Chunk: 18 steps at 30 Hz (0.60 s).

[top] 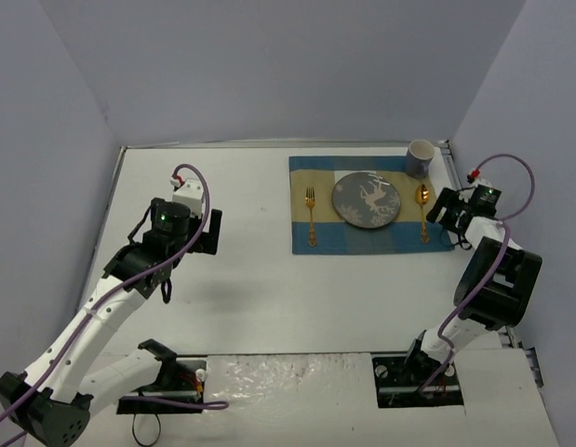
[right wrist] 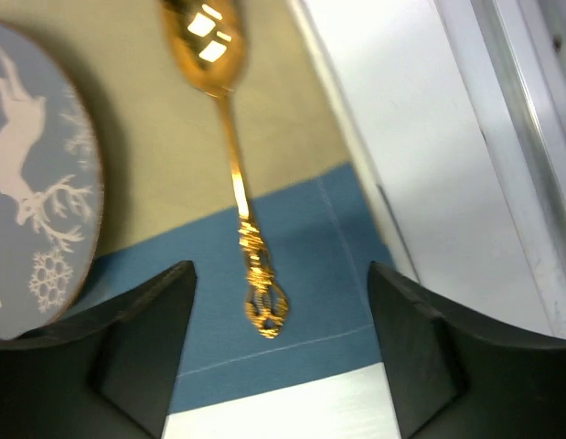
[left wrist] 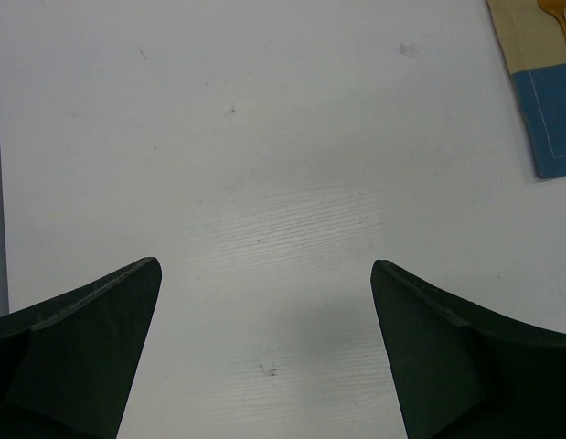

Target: Set the dinner table for one person

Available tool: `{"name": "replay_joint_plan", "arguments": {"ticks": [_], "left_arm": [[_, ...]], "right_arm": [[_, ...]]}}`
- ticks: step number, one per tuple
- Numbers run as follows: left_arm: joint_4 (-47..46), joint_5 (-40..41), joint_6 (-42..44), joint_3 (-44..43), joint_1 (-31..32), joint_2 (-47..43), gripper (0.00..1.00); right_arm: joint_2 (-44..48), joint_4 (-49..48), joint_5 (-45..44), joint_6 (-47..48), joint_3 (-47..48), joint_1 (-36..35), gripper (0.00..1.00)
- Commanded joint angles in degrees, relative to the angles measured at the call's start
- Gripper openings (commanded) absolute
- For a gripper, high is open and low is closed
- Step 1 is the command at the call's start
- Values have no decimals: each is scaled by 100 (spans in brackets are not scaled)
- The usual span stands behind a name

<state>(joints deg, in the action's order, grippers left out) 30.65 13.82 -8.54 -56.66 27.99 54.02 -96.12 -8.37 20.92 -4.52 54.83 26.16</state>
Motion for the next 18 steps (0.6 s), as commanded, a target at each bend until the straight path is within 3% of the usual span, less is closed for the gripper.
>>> {"name": "replay_joint_plan", "arguments": {"ticks": [1,4,8,18], "left_arm": [[-200,50,54,-117,-47,30,97],[-200,23,47,-117,-54,45,97],[-208,25,42,-117,-87,58,97],[-208,11,15,-117,-153,104,97]], "right_arm": [[576,-102,-1484,390,28,-659,76],[538,-146,-1448,390,46,-722,76],[470,-266,-1160,626,-29,-905,66],[-202,-381,-123,584,-18,-1108,55]]}}
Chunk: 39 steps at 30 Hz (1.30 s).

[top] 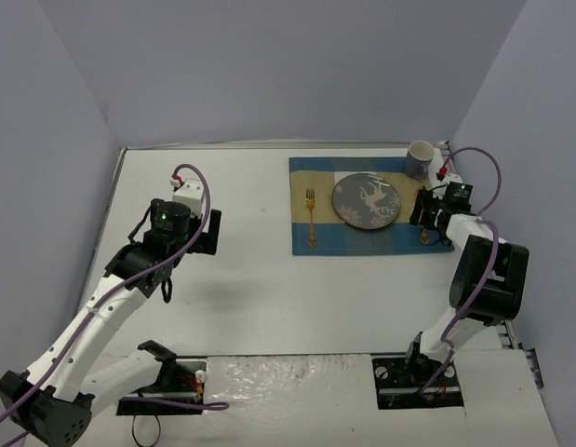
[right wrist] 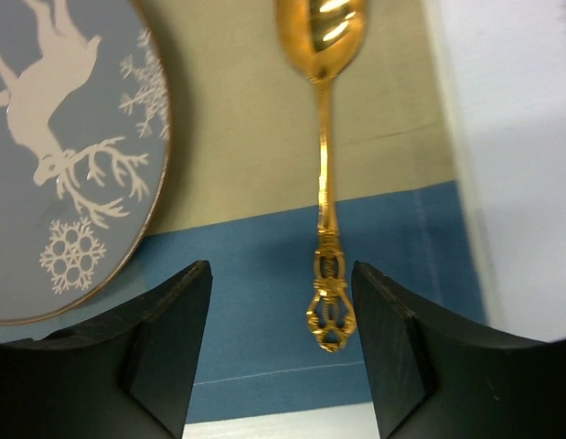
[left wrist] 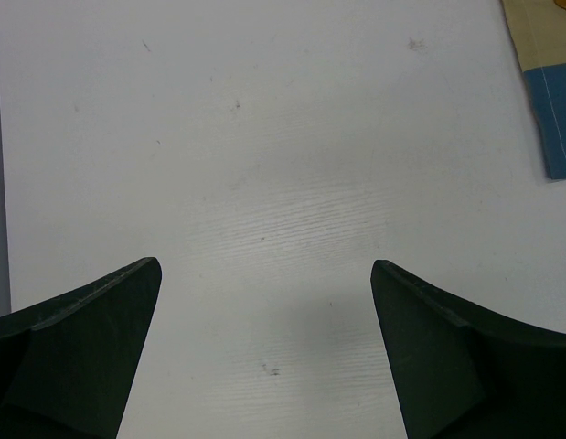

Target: Set the dinner table for one person

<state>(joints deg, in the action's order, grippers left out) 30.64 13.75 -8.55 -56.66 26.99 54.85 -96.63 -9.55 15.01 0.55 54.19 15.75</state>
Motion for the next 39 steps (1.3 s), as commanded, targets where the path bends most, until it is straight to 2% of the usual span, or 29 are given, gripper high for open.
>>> {"name": "replay_joint_plan", "arguments": {"ticks": [1,13,24,39], "left_arm": [[-207,15,11,-116,-54,26,97],[-200,48,12,-108,-80,26,97],[-190,29,11,-108,-82,35,97],[-187,14,-1,-108,-86,52,97]], "right_arm": [[-203,-262,502,75,56,-72,55],[-523,-310,444,69,83,-71,54],[-388,-267,69,84,57,20,55],[-383,-240,30,103,101,83,55]]}}
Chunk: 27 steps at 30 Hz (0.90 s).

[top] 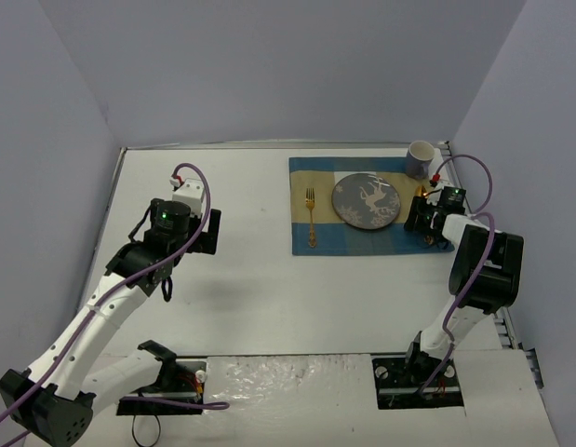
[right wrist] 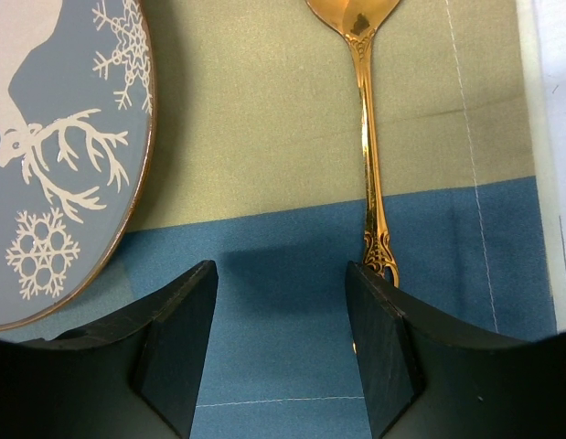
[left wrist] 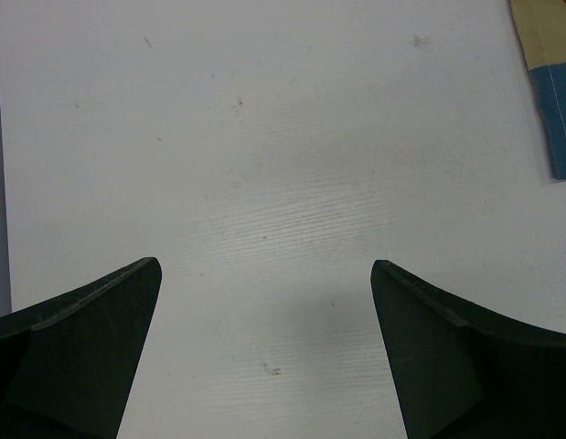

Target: Set the dinner table for one person

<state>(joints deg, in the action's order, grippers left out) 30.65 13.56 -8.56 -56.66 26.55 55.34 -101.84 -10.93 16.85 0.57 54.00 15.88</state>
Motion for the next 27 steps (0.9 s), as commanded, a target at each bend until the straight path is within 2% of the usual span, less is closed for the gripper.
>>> {"name": "replay_joint_plan", "arguments": {"ticks": [1,18,27], "left_arm": [[-187,32,-2,-108,-39,8,97],[-183,23,-6,-117,-70,30,97],[-191,6,-29,-126,-135,53,97]], "right_arm": [[138,-102,-155,102,125,78,55],[360,-102,91,5,155,91,56],[1795,6,-45,-362,522,49,59]]}}
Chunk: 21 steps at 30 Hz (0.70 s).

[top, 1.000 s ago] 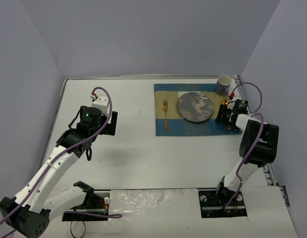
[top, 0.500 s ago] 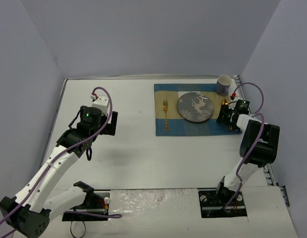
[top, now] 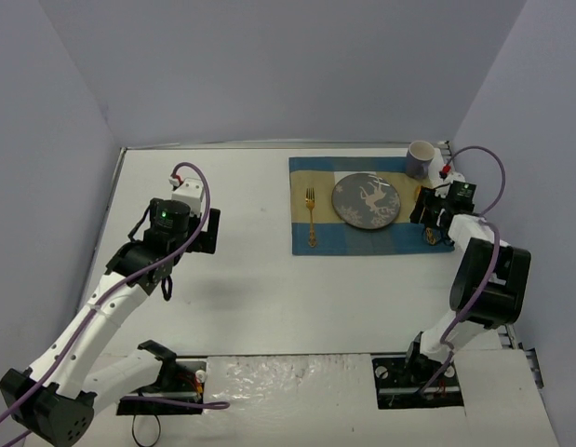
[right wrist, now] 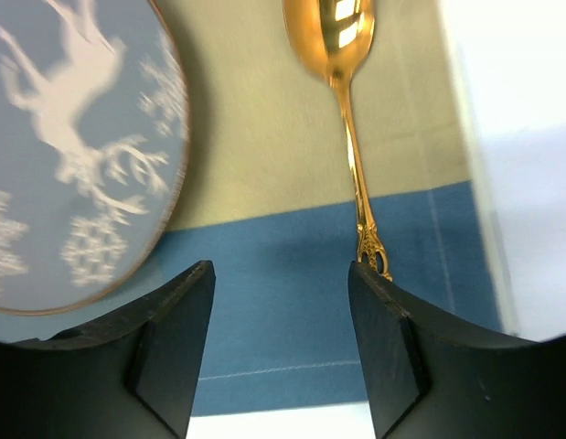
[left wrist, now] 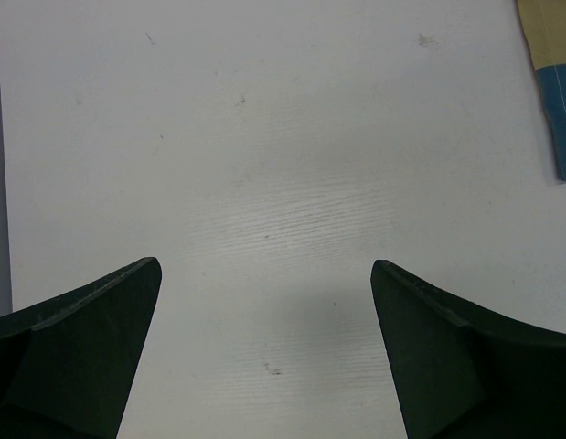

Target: Set the dinner table for one person

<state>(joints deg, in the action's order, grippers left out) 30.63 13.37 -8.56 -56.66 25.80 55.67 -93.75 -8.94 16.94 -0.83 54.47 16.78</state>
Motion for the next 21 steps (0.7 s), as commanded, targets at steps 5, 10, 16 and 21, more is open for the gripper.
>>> {"name": "replay_joint_plan", "arguments": {"ticks": [5,10,16,21], "left_arm": [[-189,-10,-85,-134,-115,54,97],[-214,0,-117,-126,-169,84,97],[-370,71,-170,-17,-181,-85,97],[-286,87,-324,-126,-181,-372,97]], "right_arm": [[1757,-186,-196,-384,679,-89,59],[2569,-123,-273,-544,813,-96,61],[3653,105,-462,-861,872,-172,67],[4371,696,-498,-734,1081,-403,73]]}}
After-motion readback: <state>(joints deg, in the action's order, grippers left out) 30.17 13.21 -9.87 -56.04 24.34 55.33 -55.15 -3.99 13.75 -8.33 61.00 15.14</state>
